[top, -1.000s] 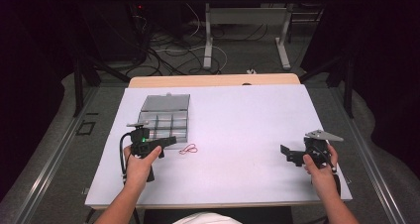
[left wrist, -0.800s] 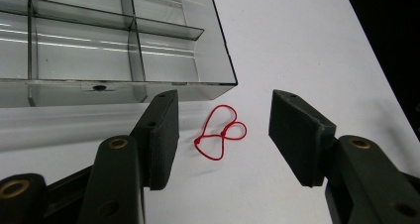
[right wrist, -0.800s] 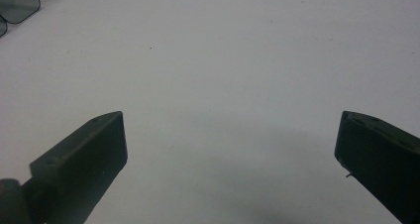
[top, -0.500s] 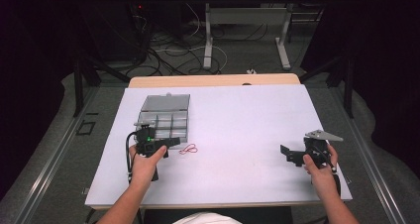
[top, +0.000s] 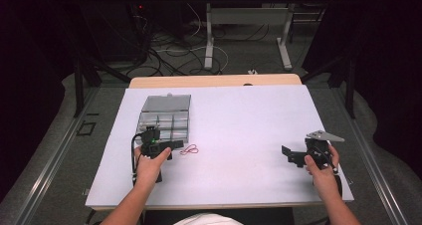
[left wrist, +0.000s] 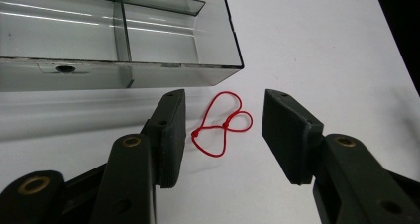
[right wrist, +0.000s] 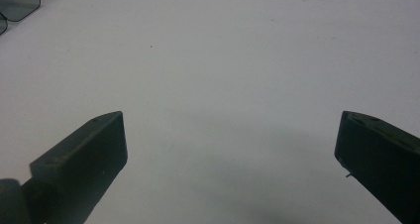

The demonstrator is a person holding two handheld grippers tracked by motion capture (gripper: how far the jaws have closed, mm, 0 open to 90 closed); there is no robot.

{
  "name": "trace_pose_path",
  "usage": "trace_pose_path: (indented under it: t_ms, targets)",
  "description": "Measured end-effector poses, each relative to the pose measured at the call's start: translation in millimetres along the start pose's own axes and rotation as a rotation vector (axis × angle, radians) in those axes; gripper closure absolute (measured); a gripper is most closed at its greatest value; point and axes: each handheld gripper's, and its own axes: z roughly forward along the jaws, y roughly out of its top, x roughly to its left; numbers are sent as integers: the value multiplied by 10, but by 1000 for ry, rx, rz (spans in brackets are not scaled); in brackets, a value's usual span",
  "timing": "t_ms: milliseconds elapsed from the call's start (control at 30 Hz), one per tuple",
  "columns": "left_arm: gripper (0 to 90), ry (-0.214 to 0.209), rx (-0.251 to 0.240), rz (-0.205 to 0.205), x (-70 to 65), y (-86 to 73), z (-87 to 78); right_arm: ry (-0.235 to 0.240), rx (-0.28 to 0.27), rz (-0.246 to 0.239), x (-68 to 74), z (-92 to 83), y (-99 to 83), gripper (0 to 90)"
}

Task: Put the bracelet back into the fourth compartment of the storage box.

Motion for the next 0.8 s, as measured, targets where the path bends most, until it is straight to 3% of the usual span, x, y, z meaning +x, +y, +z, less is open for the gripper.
trace_pose_path:
  t_ms: [167, 400, 800]
  targets:
    - [544, 3, 16, -7, 9, -15, 47, 0, 0, 0, 1, 4, -1, 0]
    - [571, 5, 48, 13, 21, -35, 114, 2, 4, 6, 8, 5, -3, 0]
    - [640, 29, 65, 12, 35, -53, 194, 11, 5, -4, 3, 8, -5, 0]
